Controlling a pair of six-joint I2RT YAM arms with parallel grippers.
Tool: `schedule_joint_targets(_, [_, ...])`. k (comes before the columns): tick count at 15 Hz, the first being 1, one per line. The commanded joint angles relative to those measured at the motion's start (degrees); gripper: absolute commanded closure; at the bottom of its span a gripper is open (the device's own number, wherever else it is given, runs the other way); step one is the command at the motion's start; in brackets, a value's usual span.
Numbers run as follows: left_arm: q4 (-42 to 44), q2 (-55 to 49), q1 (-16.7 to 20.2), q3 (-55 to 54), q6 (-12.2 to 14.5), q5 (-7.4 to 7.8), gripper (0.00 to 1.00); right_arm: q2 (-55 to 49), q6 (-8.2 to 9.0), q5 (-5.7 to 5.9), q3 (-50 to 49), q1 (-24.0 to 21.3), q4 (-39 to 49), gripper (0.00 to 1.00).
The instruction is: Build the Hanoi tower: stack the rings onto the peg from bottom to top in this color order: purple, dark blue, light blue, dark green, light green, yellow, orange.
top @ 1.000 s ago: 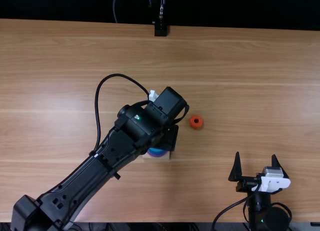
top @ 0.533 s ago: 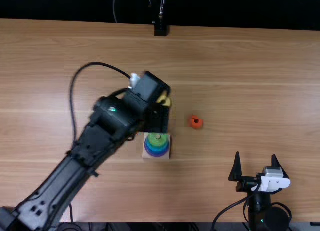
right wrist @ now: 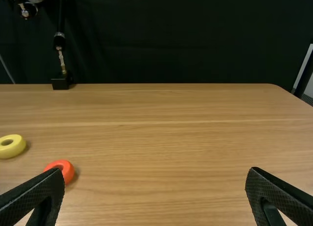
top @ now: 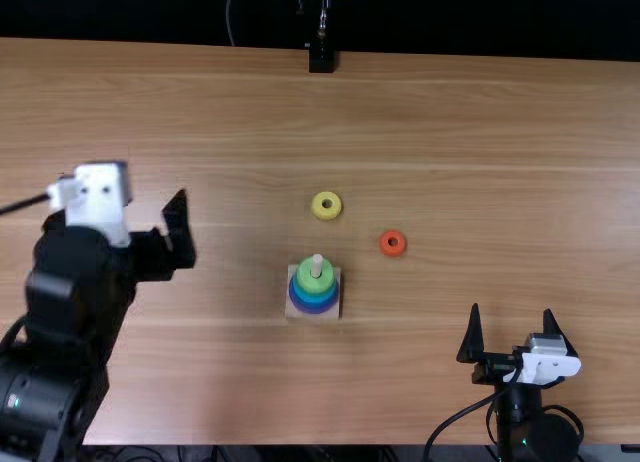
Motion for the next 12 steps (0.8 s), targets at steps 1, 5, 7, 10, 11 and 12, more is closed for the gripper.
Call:
schedule_joint_targets(1, [7.95, -10.24, 1.79, -12.77, 7.07, -0.04, 0.00, -0.36, -0.05, 0.38, -0.49, -0.69, 0.20, 0.00])
schedule_joint_targets(5, [36.43, -36.52, 5.30, -46.69, 10.45, -0.04, 0.00, -0.36, -0.05, 0.38, -0.49, -0.78, 0.20, 0.00])
schedule_joint_targets(7, [37.70, -42.24, 7.41, -54.69, 10.66, 0.28, 0.00, -0.36, -0.05, 0.38, -0.49, -0.78, 0.20, 0.00])
schedule_joint_targets(10, [37.17, -50.15, 8.99, -62.34, 10.98, 7.77, 0.00, -0.36, -0.05, 0.48, -0.49, -0.69, 0.20, 0.00])
schedule_joint_targets(11, [36.96, -51.99, 9.08, -63.66, 10.98, 11.88, 0.00, -0.36, -0.05, 0.48, -0.49, -0.78, 0.20, 0.00])
schedule_joint_targets(12, [36.01, -53.84, 9.52, -64.27, 11.19, 12.83, 0.00, -0.36, -0.15, 0.48, -0.49, -0.78, 0.20, 0.00])
